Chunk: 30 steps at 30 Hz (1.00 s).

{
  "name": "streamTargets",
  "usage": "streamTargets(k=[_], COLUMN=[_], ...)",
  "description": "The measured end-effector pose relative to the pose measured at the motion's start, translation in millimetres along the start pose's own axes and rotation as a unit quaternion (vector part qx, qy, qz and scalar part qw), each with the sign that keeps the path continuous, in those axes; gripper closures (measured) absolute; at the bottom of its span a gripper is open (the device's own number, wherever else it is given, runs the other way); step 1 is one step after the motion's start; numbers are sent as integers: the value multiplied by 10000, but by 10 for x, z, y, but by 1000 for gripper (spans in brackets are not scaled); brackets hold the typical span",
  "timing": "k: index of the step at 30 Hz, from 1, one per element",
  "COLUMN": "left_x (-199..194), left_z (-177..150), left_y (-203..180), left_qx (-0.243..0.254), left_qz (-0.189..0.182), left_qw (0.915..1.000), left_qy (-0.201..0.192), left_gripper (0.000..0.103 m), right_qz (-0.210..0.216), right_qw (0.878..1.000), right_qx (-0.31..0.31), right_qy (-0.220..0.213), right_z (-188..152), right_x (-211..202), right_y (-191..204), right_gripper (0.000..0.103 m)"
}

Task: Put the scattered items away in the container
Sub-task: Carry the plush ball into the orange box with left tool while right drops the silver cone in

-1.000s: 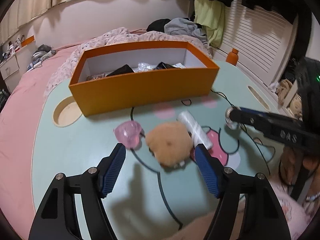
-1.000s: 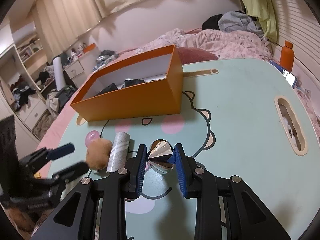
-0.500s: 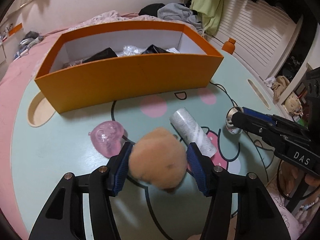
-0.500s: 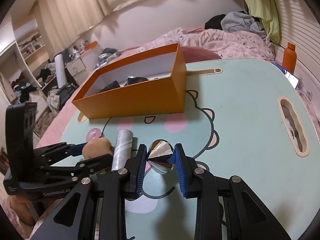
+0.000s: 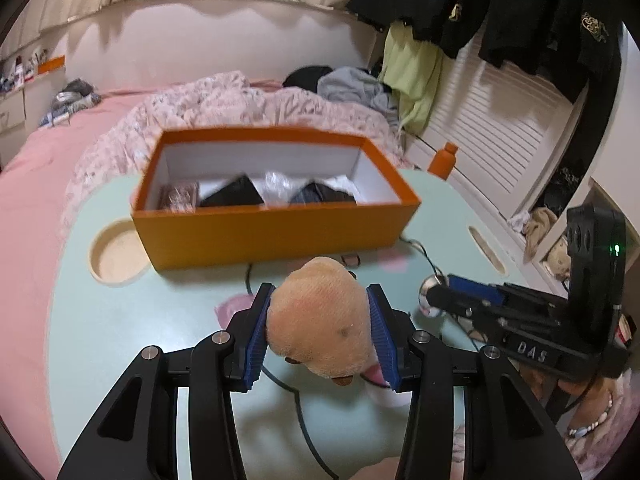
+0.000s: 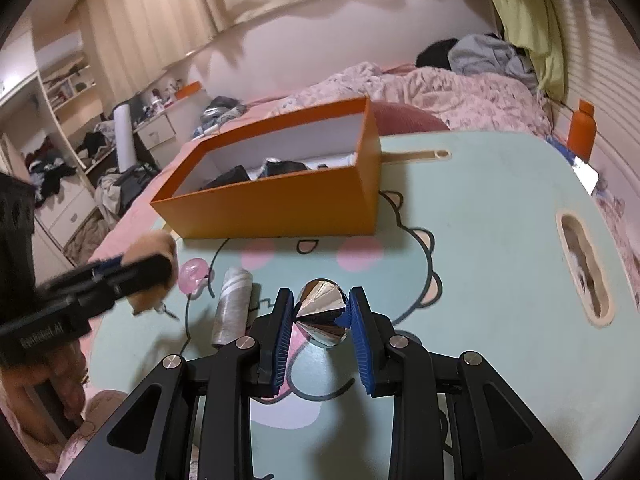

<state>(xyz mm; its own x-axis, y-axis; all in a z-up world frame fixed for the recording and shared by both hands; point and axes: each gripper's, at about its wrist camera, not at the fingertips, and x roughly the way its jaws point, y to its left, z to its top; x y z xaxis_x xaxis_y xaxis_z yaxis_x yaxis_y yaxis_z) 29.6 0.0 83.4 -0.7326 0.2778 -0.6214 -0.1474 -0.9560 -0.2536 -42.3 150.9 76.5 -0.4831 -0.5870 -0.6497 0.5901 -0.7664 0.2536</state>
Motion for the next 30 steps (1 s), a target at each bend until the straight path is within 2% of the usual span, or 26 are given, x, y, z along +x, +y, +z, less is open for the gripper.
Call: streamTargets(k=[5,10,14,19,30], left_x=[-107,-73,20,302,546], left_z=[189,499,744,816,817], left_y=[86,174,258,449,562], left_qx=[86,184,262,101,42], left_qz=[117,275,387,450,575], left_qw=[9997,9988,9976,9977,9980], left_qy=[-216,-369,-502,-490,-268], left_gripper=[56,56,56,56,56], right_qz=[97,185,42,89,-68], right_qw=[9993,9972,9953,9971,9982], right_qx=[-250,-464,-672,-553,-546], right_qy=[-275,-560,-692,-519,-255], right_z=[178,549,885,1123,1144], right_x=[-108,-103,60,396,741], right_y=[127,254,353,383,386], right_gripper=[75,75,75,75,75])
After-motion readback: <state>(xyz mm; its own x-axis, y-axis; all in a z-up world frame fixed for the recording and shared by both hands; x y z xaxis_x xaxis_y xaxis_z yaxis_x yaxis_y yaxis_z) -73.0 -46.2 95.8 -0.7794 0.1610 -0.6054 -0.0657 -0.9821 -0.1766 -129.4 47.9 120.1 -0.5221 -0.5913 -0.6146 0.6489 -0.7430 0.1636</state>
